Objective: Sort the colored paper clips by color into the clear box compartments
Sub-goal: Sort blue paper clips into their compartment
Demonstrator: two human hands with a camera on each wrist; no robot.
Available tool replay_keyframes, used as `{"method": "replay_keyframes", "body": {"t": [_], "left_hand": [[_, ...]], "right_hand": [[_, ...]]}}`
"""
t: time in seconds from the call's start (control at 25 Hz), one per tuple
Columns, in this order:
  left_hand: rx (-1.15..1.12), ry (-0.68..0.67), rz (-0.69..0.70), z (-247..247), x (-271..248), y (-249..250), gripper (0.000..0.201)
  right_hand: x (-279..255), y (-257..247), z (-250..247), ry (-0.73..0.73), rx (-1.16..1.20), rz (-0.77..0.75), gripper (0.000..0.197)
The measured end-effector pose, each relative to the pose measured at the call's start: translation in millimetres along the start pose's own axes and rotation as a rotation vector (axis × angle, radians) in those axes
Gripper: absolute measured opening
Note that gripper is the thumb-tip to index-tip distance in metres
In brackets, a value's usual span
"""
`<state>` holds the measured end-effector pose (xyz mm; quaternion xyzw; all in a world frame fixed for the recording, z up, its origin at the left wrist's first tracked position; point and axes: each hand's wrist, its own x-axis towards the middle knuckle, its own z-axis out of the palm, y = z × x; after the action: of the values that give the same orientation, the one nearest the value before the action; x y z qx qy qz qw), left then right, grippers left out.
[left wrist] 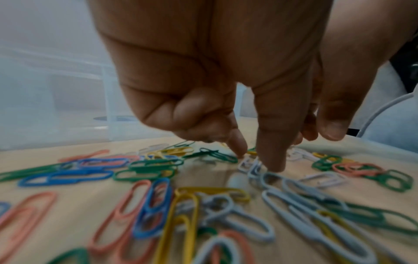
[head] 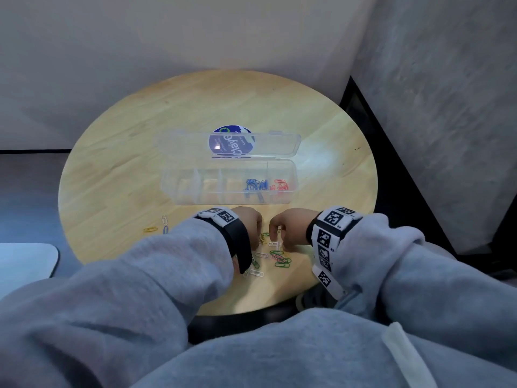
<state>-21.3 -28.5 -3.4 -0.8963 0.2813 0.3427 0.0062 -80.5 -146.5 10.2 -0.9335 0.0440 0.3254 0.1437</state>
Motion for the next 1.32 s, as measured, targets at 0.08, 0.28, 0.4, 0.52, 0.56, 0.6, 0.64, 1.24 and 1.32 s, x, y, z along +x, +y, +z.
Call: {"method": "replay_keyframes", "body": {"t": [0.08,0.28,0.4,0.52,0.56,0.6,0.64,1.24,1.32], "left_hand": [[-0.001,0.016,-0.001,1.0,1.5,-0.7,0.016],[-0.017,0.035,-0.01,3.0,2.6,-2.7,0.012],[-0.002,0.023,-0.028,3.1,2.3,-2.7,0.02],[-0.014,0.041,-0.025,4.1,1.7,-4.6,0.013],[-0.016,0.051,-0.02,4.3,0.8,-5.6,0.01],[-0.02,0.06,-0.015,3.8,0.2,-6.4,0.01],[-0.029,0.069,-0.008,3.0,-0.5,-7.5,0.012],[-0.996,0.006,0.006,-22.0,-13.9,-28.3,0.02],[-1.091,-0.047,-0.031,-22.6,-17.0,-23.9,0.025]], "right_hand": [[2.7,-0.4,4.3,0.007,-0.059,-0.023,0.031],[3.5,-2.1,10.6,0.069,-0.04,-0.067,0.017],[6.1,-2.0,10.0,0.04,-0.079,-0.083,0.018],[8.4,2.1,10.2,0.052,-0.067,-0.082,0.014],[8.9,3.7,10.7,0.056,-0.064,-0.078,0.015],[9.0,4.8,11.3,0.058,-0.07,-0.072,0.017],[9.0,5.0,12.0,0.058,-0.081,-0.064,0.021],[6.0,21.9,0.2,0.035,0.56,0.084,0.022],[5.8,26.5,-1.3,-0.031,0.755,0.099,0.028]]}}
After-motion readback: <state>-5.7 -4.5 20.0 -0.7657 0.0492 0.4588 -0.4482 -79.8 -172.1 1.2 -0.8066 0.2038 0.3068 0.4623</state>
